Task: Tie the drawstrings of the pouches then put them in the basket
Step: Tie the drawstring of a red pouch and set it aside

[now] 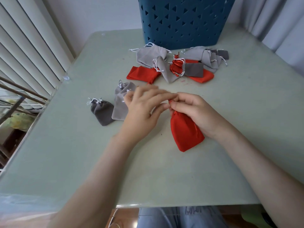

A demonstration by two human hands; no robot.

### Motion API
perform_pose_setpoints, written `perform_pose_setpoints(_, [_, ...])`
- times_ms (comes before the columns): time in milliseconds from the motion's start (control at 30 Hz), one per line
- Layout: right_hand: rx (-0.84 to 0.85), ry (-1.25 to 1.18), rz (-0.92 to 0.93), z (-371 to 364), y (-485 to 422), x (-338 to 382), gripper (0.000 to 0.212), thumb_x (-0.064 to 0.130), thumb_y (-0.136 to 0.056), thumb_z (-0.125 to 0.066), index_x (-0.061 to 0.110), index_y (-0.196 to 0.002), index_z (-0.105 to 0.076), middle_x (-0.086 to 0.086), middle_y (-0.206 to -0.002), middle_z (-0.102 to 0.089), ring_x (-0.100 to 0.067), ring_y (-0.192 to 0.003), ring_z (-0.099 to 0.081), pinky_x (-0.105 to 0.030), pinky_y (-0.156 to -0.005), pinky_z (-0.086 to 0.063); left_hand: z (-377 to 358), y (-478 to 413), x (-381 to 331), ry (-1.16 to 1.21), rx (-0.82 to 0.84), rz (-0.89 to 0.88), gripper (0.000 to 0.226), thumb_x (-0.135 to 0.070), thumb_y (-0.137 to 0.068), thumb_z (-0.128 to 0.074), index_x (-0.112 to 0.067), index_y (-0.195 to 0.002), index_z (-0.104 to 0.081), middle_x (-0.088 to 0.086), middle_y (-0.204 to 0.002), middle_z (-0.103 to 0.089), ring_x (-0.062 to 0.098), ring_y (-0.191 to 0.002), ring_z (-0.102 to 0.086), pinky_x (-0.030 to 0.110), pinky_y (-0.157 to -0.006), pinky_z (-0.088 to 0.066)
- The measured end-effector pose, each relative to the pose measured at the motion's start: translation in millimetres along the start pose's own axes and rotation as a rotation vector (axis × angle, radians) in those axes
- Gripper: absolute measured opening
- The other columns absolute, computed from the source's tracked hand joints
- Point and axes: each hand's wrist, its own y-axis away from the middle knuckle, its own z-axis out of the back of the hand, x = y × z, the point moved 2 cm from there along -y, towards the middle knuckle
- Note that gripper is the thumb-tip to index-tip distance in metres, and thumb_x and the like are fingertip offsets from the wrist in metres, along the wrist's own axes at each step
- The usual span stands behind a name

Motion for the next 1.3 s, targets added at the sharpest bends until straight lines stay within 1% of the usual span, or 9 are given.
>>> perform_pose_setpoints(100, [0.002,0.08,0.036,1,1,3,0.014,0.005,-0.094,-0.053,0.011,-0.083,-0.06,0.007,-0.072,-0.062,-0.001,-0.071,-0.054,-0.011,-0.069,-0.04,-5,0,2,0.063,0.035,0.125,0.022,-0.036,-0.091,-0.053,-0.031,-0.107,-0.068,-0.02,-0.084,-0.063,0.003,-0.095,-0.05,0.029,-0.091,-0.022])
perform_pose_setpoints(200, [-0.03,0.101,0.083,1,1,7,0.014,0.005,-0.092,-0.055,0.014,-0.083,-0.061,0.014,-0.071,-0.064,0.005,-0.068,-0.054,-0.008,-0.068,-0.038,-4,-1,0,0.286,-0.022,0.287,0.004,-0.028,-0.087,-0.062,-0.026,-0.089,-0.065,-0.017,-0.075,-0.065,0.004,-0.084,-0.06,0.033,-0.089,-0.04])
perform_pose_setpoints(300, [-0.063,0.109,0.113,0,1,9,0.012,0.003,-0.09,-0.058,0.012,-0.083,-0.062,0.02,-0.064,-0.064,0.008,-0.062,-0.054,-0.006,-0.064,-0.037,-5,0,-4,0.49,-0.019,0.463,0.014,-0.02,-0.087,-0.065,-0.022,-0.075,-0.059,-0.013,-0.068,-0.065,0.004,-0.075,-0.06,0.023,-0.075,-0.045])
perform_pose_setpoints(467, [-0.148,0.14,0.14,-3,-2,3,0.016,0.008,-0.082,-0.068,0.02,-0.078,-0.06,0.005,-0.078,-0.064,-0.013,-0.076,-0.062,-0.023,-0.077,-0.045,-9,-1,-5,0.656,-0.009,0.587,0.019,-0.013,-0.088,-0.064,-0.016,-0.07,-0.061,-0.007,-0.066,-0.064,0.01,-0.071,-0.058,0.029,-0.074,-0.046])
perform_pose_setpoints(567, [-0.152,0.173,0.143,-4,-5,1,0.02,0.011,-0.08,-0.068,0.024,-0.089,-0.056,-0.006,-0.077,-0.063,-0.036,-0.083,-0.062,-0.036,-0.08,-0.046,-13,1,-5,0.661,-0.02,0.619,0.019,-0.016,-0.088,-0.065,-0.014,-0.069,-0.061,-0.003,-0.068,-0.065,0.013,-0.072,-0.061,0.034,-0.077,-0.049])
perform_pose_setpoints(667, [-0.144,0.154,0.171,-5,-4,3,0.019,-0.003,-0.084,-0.063,0.016,-0.089,-0.061,-0.011,-0.077,-0.067,-0.017,-0.077,-0.066,-0.024,-0.078,-0.048,-15,2,-4,0.632,-0.021,0.63,0.023,-0.019,-0.088,-0.065,-0.015,-0.066,-0.06,-0.012,-0.059,-0.063,0.006,-0.066,-0.058,0.025,-0.068,-0.046])
perform_pose_setpoints(800, [-0.194,0.118,0.171,-4,-4,3,0.021,-0.003,-0.081,-0.066,0.016,-0.076,-0.06,0.008,-0.069,-0.068,-0.006,-0.071,-0.064,-0.019,-0.073,-0.049,-14,0,-7,0.697,0.029,0.613,0.024,-0.014,-0.09,-0.061,-0.014,-0.066,-0.06,-0.017,-0.054,-0.06,-0.007,-0.056,-0.051,0.009,-0.06,-0.038])
perform_pose_setpoints(967, [-0.329,0.211,0.196,5,-5,1,0.024,0.005,-0.085,-0.063,0.023,-0.074,-0.053,0.004,-0.075,-0.056,0.0,-0.069,-0.05,-0.016,-0.069,-0.039,-12,2,-9,0.802,0.138,0.598,0.012,-0.009,-0.089,-0.06,-0.011,-0.082,-0.069,-0.012,-0.074,-0.068,-0.002,-0.072,-0.058,0.012,-0.072,-0.045])
perform_pose_setpoints(1300, [-0.269,0.429,0.337,1,-3,5,0.014,0.011,-0.076,-0.064,0.023,-0.071,-0.058,0.01,-0.077,-0.052,-0.007,-0.08,-0.049,-0.014,-0.073,-0.037,-13,2,-11,0.838,0.258,0.652,0.017,-0.01,-0.085,-0.066,-0.012,-0.069,-0.061,-0.011,-0.059,-0.061,0.001,-0.059,-0.054,0.013,-0.063,-0.043])
